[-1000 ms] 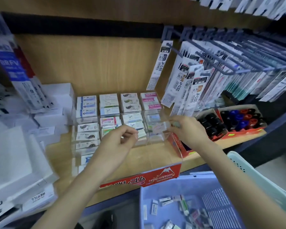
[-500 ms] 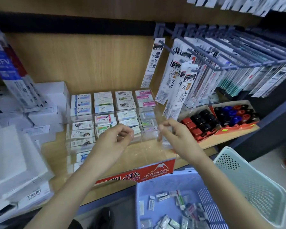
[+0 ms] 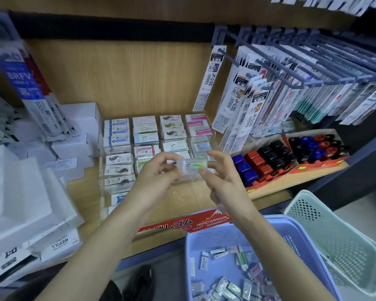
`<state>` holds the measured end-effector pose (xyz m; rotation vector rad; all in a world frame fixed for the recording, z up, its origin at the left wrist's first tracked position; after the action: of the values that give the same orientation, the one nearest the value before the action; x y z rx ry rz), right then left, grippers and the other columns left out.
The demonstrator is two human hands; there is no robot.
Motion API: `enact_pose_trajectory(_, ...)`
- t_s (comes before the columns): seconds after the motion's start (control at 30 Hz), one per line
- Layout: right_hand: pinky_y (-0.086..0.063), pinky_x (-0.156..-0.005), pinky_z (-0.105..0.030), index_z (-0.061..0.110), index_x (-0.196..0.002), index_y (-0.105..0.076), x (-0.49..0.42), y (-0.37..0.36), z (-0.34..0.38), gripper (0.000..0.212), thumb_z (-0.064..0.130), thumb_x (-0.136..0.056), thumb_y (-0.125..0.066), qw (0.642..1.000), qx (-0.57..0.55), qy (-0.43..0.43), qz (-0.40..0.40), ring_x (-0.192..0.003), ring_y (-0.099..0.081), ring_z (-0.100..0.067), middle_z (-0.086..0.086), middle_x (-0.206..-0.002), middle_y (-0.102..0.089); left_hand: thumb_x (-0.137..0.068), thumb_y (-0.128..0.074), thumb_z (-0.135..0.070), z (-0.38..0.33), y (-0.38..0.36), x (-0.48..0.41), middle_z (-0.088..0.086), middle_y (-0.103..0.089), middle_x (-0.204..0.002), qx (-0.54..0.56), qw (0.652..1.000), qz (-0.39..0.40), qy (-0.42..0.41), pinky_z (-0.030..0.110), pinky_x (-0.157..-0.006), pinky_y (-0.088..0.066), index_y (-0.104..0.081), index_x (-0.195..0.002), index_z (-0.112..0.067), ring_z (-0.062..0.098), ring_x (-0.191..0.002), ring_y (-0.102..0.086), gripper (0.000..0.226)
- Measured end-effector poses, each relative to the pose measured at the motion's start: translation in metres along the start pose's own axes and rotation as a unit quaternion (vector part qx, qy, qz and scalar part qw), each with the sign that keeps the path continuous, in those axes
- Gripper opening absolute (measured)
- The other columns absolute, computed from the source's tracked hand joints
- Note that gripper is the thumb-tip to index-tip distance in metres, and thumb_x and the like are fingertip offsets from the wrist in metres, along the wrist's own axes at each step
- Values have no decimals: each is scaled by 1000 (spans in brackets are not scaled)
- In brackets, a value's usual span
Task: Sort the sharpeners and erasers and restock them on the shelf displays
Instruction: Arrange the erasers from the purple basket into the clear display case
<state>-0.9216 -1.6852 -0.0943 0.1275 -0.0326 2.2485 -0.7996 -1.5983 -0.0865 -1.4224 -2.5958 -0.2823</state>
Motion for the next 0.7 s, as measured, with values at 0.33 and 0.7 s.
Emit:
enact_pose_trajectory(0.33, -38, -59, -11, 38, -111, -59, -7, -10, 15, 28, 21, -89, -63, 978, 181, 87, 63, -60, -44, -2, 14, -89, -65, -89, -63, -20, 8, 4, -8, 14, -62, -105, 12, 1000, -13, 5, 29, -77, -55, -52, -123, -21, 21, -88, -68, 36)
enact_pose_trajectory(0.7, -39, -56, -15, 25, -102, -57, -12, -12, 1, 33, 19, -76, -77, 982, 153, 55, 95, -58, -48, -3, 2, -81, -61, -77, -70, -41, 10, 5, -10, 1, -68, -100, -44, 999, -19, 17, 29, -83, -49, -51, -118, -22, 12, -96, -63, 48)
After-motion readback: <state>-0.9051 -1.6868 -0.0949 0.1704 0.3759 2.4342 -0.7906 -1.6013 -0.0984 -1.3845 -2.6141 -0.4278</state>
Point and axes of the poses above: each hand's wrist, its own x-axis away from the middle knuckle, its own y-axis out of the back of the hand, z = x × y, the point moved 9 cm from there along -x, towards the middle knuckle
